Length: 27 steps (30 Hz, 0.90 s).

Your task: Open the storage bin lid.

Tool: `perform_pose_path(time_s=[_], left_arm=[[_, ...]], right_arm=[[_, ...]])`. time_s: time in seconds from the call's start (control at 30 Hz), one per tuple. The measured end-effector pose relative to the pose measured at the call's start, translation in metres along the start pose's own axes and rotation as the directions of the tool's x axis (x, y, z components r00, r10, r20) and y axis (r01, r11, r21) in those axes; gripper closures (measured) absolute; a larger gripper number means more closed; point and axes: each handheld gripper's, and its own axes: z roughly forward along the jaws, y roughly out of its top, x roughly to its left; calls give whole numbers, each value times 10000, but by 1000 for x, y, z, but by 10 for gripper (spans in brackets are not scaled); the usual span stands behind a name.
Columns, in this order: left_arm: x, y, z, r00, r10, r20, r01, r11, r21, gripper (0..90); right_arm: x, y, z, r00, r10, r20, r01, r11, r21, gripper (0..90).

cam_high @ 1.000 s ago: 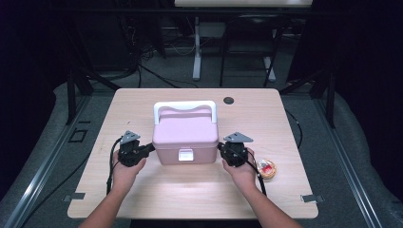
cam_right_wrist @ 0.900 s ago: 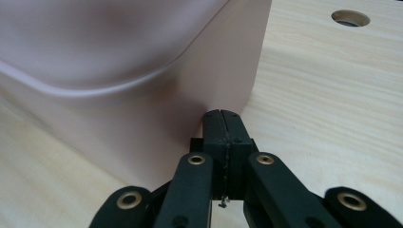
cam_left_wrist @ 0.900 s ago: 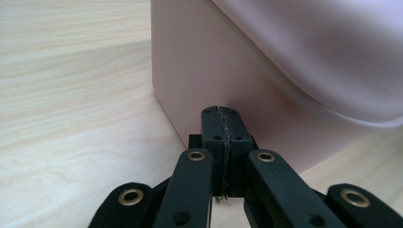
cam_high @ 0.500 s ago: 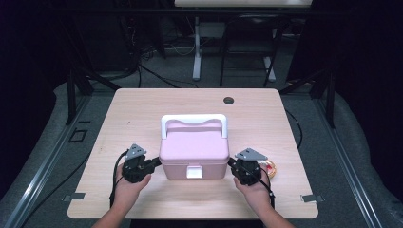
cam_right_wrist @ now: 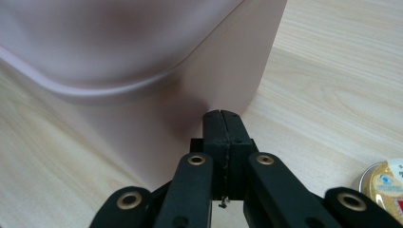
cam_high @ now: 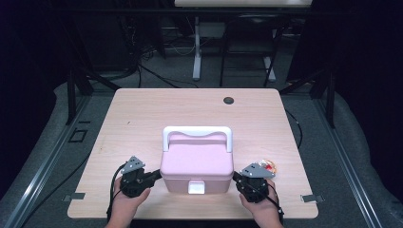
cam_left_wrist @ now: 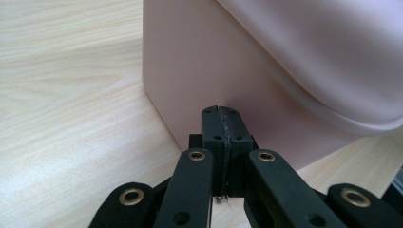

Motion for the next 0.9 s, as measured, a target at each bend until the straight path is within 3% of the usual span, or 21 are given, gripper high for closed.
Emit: perform_pose_path(time_s=[0.2,0.63,0.9], left_arm=[[-2,-5,-4,9997,-103,235,103,9999,-27,900],[-7,-10,-11,9991,70,419,-76,9999,149,900],[-1,-9,-11,9970,-111,763,95,9997,208,900]], right_arm=[[2,-3,-5,9999,71,-105,-70,9999,74,900],[7,-9,-16,9996,-31,-278,38,9997,234,900],[6,-9,-17,9990,175,-423,-164,9995,271,900]])
